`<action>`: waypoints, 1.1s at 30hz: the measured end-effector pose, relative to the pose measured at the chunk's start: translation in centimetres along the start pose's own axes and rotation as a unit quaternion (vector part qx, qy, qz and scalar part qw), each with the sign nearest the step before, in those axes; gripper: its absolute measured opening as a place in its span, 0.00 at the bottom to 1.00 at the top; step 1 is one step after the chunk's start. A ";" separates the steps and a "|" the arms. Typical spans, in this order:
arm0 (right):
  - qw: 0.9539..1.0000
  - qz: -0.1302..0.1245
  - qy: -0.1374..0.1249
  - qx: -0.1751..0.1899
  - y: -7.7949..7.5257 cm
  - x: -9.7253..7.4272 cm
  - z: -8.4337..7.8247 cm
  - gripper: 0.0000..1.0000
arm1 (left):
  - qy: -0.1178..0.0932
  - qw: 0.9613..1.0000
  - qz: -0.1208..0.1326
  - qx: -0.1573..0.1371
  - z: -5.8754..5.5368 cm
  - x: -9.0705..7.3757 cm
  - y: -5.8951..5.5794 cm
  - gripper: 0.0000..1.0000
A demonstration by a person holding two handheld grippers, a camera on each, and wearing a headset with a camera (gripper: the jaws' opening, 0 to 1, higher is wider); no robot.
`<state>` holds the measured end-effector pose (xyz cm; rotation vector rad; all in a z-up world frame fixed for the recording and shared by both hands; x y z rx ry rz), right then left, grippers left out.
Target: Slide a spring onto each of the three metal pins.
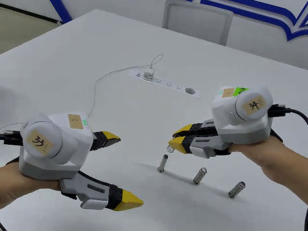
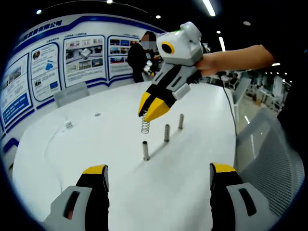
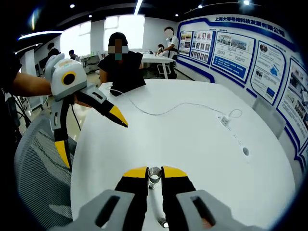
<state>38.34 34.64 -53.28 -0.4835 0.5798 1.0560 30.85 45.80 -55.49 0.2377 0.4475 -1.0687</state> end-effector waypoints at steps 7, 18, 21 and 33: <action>1.000 0.003 0.013 0.003 -0.1 0.9 -0.8 0.10 | 0.006 1.000 0.002 -0.009 -0.5 0.1 0.1 0.97; 1.000 0.011 0.024 0.016 0.0 2.2 -1.5 0.10 | 0.012 1.000 0.007 -0.017 -1.0 -0.1 0.5 1.00; 0.999 0.014 0.020 0.023 0.1 2.3 -1.3 0.10 | 0.016 1.000 0.004 -0.018 -1.2 -0.1 0.4 1.00; 0.999 0.015 0.035 0.013 0.3 2.0 -1.4 0.11 | 0.021 1.000 -0.003 -0.017 -1.3 0.3 0.2 0.99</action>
Point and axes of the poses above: the centre of the closed fingertips' face, and the gripper's own axes: x roughly forward along the fingers, y roughly to its left, z roughly out of its top, the point moved 4 cm from there along -x, roughly backward along the fingers
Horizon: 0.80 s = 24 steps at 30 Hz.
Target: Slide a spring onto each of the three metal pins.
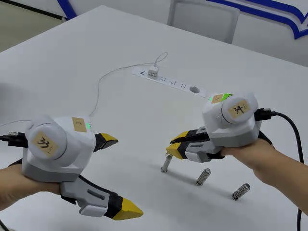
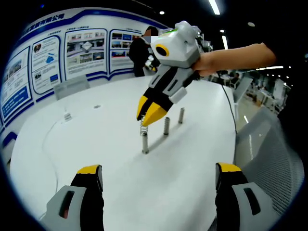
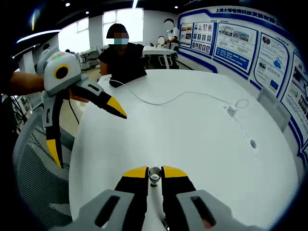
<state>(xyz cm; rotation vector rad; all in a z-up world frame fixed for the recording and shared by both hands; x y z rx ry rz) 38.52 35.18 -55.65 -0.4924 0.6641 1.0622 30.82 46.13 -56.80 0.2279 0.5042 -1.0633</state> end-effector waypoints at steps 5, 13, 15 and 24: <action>1.000 -0.006 0.011 -0.006 -0.1 0.0 -0.2 0.11 | 0.000 1.000 -0.001 0.002 0.1 0.1 -0.1 0.99; 1.000 -0.001 0.009 -0.003 0.0 0.0 -0.1 0.11 | 0.000 1.000 0.001 0.000 0.0 0.0 0.1 0.99; 1.000 0.001 0.007 0.001 0.0 0.1 0.0 0.11 | 0.000 1.000 0.001 0.000 -0.1 0.0 0.1 0.99; 1.000 0.006 0.029 -0.007 0.2 1.0 -0.6 0.11 | -0.001 1.000 0.003 -0.002 -0.1 -0.1 0.4 0.99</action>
Point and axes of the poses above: the centre of the closed fingertips' face, and the gripper's own axes: x roughly forward along the fingers, y roughly to its left, z roughly out of its top, the point moved 4 cm from there along -x, roughly backward along the fingers
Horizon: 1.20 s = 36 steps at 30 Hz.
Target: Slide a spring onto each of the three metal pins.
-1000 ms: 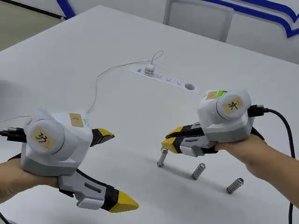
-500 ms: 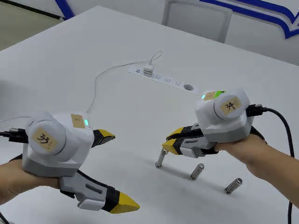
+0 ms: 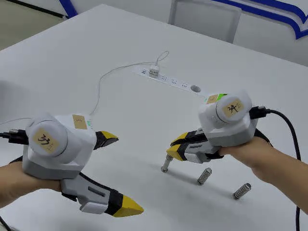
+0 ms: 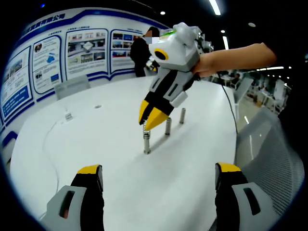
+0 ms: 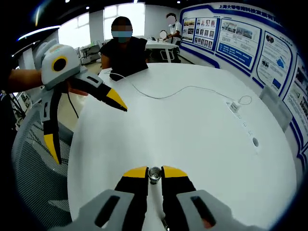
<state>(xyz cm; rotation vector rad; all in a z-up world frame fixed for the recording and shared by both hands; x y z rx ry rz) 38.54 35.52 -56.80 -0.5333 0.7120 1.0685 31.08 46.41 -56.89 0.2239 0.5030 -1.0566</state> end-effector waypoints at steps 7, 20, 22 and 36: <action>1.000 0.002 0.009 0.001 -0.2 0.8 -0.3 0.11 | 0.001 1.000 0.000 -0.002 -0.1 0.0 0.1 0.99; 1.000 0.011 0.029 -0.001 -0.2 2.0 -1.4 0.11 | 0.006 1.000 0.001 -0.009 -0.6 0.2 0.1 0.99; 0.999 0.011 0.032 -0.001 -0.2 2.2 -1.6 0.11 | 0.007 1.000 0.000 -0.010 -0.7 0.2 0.1 0.99; 0.999 0.013 0.046 0.001 -0.2 3.1 -2.5 0.11 | 0.008 1.000 -0.006 -0.015 -0.8 0.5 -0.2 0.99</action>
Point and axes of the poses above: the centre of the closed fingertips' face, and the gripper's own axes: x roughly forward along the fingers, y roughly to its left, z roughly out of its top, the point moved 4 cm from there along -x, roughly backward along the fingers
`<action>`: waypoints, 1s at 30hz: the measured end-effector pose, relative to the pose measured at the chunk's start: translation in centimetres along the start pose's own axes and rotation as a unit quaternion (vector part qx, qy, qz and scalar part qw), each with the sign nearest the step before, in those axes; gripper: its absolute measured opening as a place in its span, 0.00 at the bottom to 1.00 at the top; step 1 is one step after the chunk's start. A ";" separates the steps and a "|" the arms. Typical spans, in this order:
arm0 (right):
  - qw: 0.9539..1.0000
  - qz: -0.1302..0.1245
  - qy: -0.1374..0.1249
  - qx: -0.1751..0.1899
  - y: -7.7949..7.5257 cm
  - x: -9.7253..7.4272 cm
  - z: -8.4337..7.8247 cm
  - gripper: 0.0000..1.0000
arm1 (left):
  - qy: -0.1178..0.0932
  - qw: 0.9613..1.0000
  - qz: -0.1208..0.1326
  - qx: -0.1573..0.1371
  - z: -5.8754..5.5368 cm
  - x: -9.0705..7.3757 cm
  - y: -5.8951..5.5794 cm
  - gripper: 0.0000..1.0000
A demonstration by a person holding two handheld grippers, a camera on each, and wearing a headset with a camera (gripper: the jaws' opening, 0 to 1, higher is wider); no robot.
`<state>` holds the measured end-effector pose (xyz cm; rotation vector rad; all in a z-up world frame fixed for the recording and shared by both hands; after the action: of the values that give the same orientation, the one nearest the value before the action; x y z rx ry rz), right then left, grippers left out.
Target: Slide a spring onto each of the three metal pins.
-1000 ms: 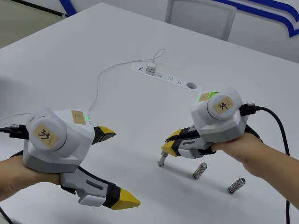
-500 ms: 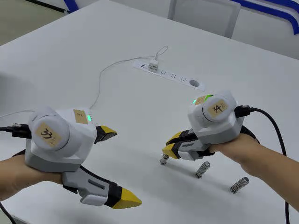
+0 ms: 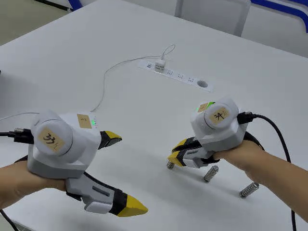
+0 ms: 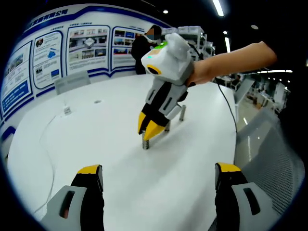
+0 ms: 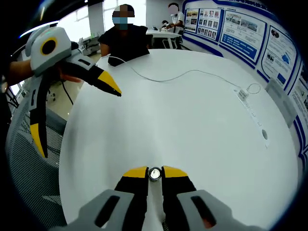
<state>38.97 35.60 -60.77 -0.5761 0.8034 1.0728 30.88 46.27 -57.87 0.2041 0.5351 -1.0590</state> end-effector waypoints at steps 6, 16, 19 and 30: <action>1.000 -0.002 0.002 -0.005 0.1 0.1 -0.1 0.11 | -0.001 1.000 -0.003 0.002 0.2 0.2 -0.1 0.99; 1.000 -0.009 0.002 -0.013 0.0 -0.3 -0.3 0.12 | 0.003 1.000 -0.006 0.007 0.4 0.2 -0.3 0.99; 1.000 -0.012 -0.007 -0.008 0.0 -0.7 -0.2 0.13 | 0.003 1.000 -0.005 0.008 0.5 0.1 -0.3 0.98; 0.998 -0.028 -0.052 0.019 -0.3 -3.1 0.3 0.18 | 0.000 1.000 -0.003 0.018 1.5 -0.2 -0.4 0.98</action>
<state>38.55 33.99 -58.08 -0.5035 0.7106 1.0259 30.93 45.59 -56.49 0.2338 0.5173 -1.0742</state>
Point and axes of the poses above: the centre of the closed fingertips' face, and the gripper's own axes: x roughly forward along the fingers, y roughly to its left, z roughly out of its top, the point moved 4 cm from there along -x, roughly backward along the fingers
